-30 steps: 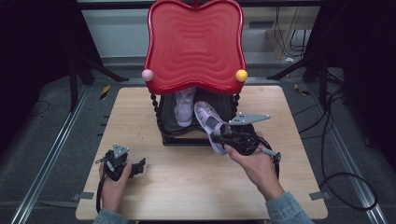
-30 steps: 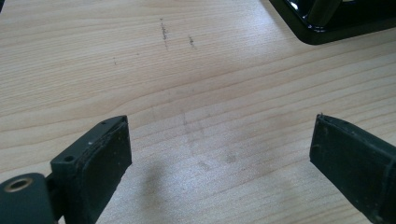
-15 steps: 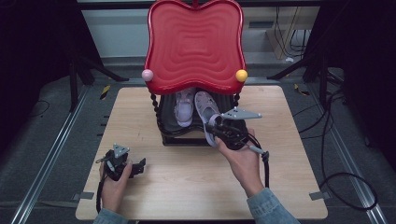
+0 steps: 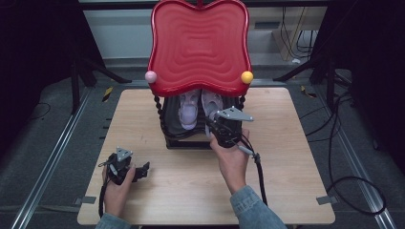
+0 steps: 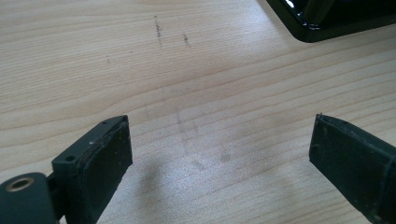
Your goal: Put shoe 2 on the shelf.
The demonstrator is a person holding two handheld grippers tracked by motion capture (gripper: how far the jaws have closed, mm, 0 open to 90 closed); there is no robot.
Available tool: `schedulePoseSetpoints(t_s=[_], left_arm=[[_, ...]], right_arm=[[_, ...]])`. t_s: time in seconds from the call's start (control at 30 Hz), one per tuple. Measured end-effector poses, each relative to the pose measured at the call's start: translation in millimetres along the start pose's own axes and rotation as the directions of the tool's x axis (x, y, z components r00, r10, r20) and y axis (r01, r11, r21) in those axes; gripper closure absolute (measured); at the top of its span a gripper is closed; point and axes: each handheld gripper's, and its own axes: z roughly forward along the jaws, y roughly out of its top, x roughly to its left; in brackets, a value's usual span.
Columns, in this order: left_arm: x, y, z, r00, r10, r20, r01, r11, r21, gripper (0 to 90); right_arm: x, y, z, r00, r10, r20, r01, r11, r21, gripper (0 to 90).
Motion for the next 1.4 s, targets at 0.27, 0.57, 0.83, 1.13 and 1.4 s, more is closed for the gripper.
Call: schedulePoseSetpoints(t_s=[0.27, 0.57, 0.83, 1.13, 1.4], left_arm=[[0.2, -0.4, 1.0, 0.9999, -0.006, 0.010, 0.006, 1.0000, 0.002, 5.6], [0.3, -0.2, 1.2, 0.9999, -0.007, 0.015, 0.007, 1.0000, 0.003, 5.7], [-0.2, 0.2, 0.6, 0.9999, -0.008, 0.015, 0.008, 1.0000, -0.001, 5.7], [0.5, 0.1, 0.5, 0.9998, -0.010, 0.019, 0.010, 1.0000, 0.000, 5.7], [-1.1, 0.3, 0.5, 0.9997, -0.006, 0.023, 0.006, 1.0000, -0.001, 5.7]], right_arm=[[3.8, -0.3, 20.2, 0.9968, 0.007, 0.079, -0.004, 0.999, -0.043, 86.3], [9.2, -0.2, 39.1, 0.9872, -0.033, 0.156, 0.042, 0.998, -0.056, 86.4], [7.8, -1.0, 47.2, 0.9783, -0.042, 0.203, 0.053, 0.997, -0.051, 86.4], [10.3, -5.2, 59.1, 0.9759, -0.028, 0.217, 0.040, 0.998, -0.051, 86.2], [16.1, -5.5, 66.9, 0.9733, -0.020, 0.229, 0.034, 0.998, -0.058, 85.6]])
